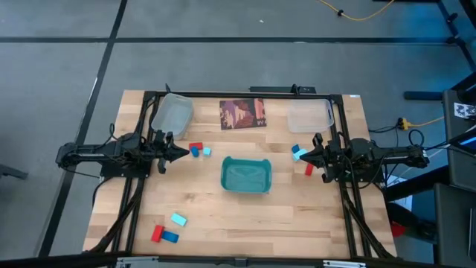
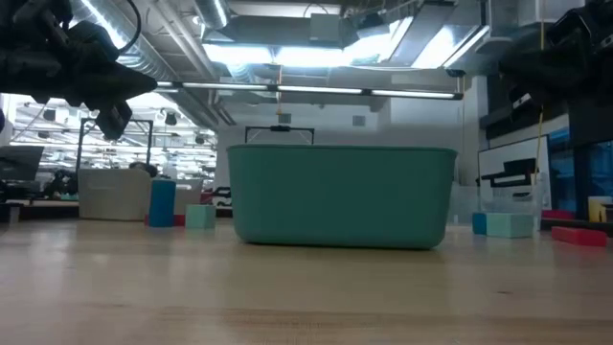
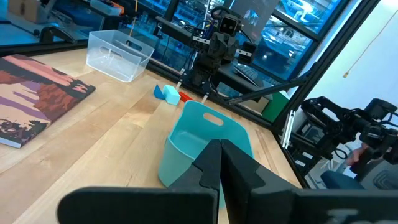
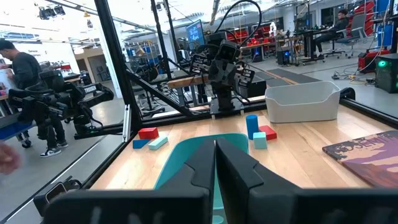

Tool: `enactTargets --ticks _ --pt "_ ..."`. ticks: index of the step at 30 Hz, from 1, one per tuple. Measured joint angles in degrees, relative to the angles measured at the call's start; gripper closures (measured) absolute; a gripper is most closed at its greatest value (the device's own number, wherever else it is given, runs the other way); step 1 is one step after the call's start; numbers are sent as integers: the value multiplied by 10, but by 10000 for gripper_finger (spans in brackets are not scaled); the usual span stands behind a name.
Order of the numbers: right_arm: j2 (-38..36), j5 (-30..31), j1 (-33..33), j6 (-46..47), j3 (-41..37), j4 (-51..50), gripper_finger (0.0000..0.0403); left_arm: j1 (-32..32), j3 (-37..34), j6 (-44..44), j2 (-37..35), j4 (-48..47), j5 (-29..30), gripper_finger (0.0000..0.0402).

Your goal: Sort & place blocks by color

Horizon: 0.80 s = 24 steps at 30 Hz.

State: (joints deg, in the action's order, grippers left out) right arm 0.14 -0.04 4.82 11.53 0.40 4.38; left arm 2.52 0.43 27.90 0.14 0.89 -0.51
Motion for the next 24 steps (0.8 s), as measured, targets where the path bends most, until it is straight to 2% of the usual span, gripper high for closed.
enactTargets --ticks 7,12,15,17,24 --pt "0 0 0 21 0 10 382 0 0 0 0 0 0 401" --pt "0 16 0 150 0 70 382 0 0 0 0 0 0 401" --pt "0 62 0 236 0 127 382 0 0 0 0 0 0 401" --pt "0 85 0 243 0 154 382 0 0 0 0 0 0 401" --pt "0 86 0 255 0 234 382 0 0 0 0 0 0 401"
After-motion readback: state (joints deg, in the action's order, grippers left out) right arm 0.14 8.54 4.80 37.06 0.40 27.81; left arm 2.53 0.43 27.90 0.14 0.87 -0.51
